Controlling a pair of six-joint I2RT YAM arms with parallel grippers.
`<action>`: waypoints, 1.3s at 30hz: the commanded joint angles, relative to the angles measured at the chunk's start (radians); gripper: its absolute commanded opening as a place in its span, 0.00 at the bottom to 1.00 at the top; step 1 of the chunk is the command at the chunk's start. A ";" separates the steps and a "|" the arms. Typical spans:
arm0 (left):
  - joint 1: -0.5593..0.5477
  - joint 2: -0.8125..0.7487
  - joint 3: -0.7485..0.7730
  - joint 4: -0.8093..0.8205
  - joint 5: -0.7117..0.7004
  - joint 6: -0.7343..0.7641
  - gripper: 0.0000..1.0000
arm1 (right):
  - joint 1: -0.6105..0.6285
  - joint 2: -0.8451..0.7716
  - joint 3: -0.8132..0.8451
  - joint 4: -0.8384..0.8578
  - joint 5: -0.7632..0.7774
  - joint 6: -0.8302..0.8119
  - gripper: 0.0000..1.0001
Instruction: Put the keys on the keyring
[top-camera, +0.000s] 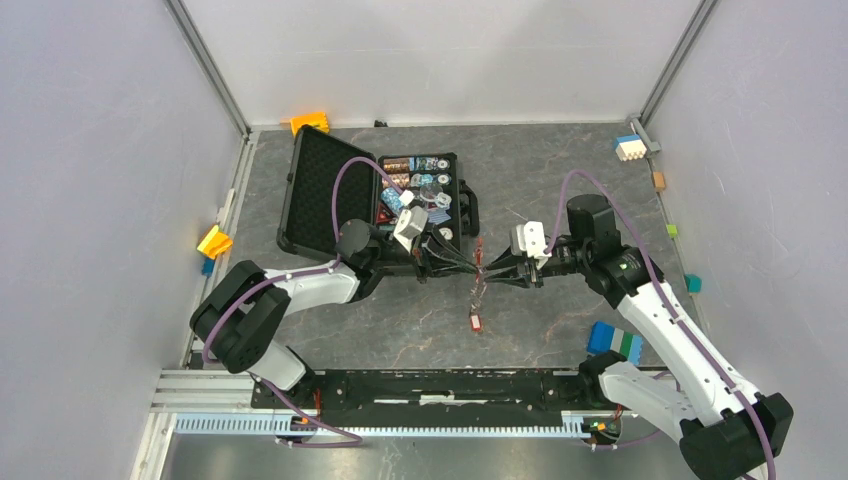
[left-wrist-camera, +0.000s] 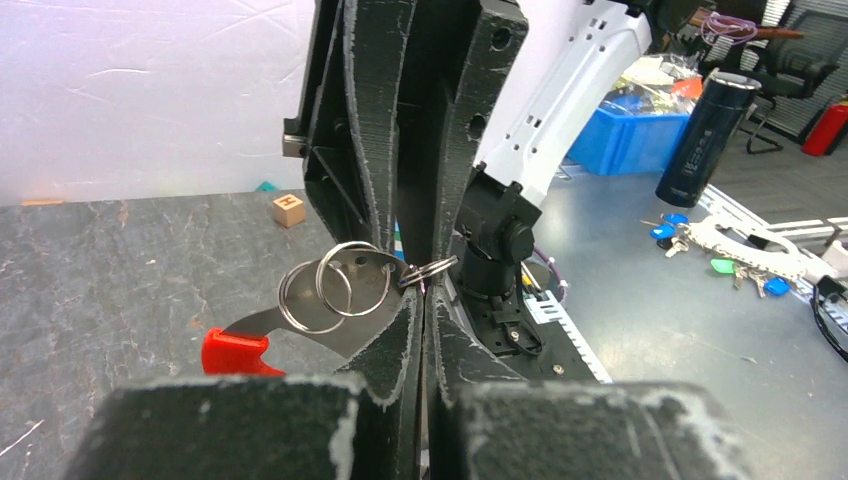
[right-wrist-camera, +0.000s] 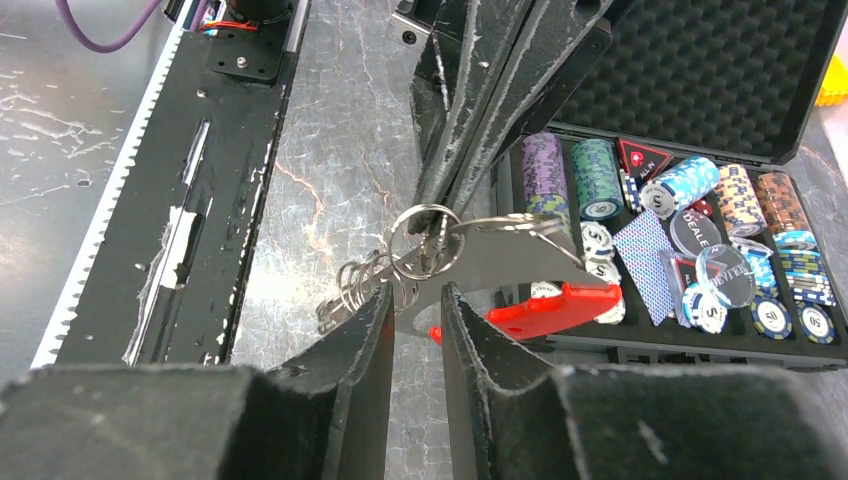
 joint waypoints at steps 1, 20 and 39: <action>-0.003 -0.003 -0.003 0.089 0.055 -0.022 0.02 | -0.003 -0.011 0.001 0.026 0.010 0.006 0.28; -0.003 -0.003 0.054 -0.243 -0.071 0.086 0.02 | 0.001 0.016 0.031 -0.081 -0.002 -0.068 0.48; -0.003 -0.025 0.046 -0.386 0.008 0.213 0.02 | 0.029 0.050 0.061 0.079 0.306 0.096 0.38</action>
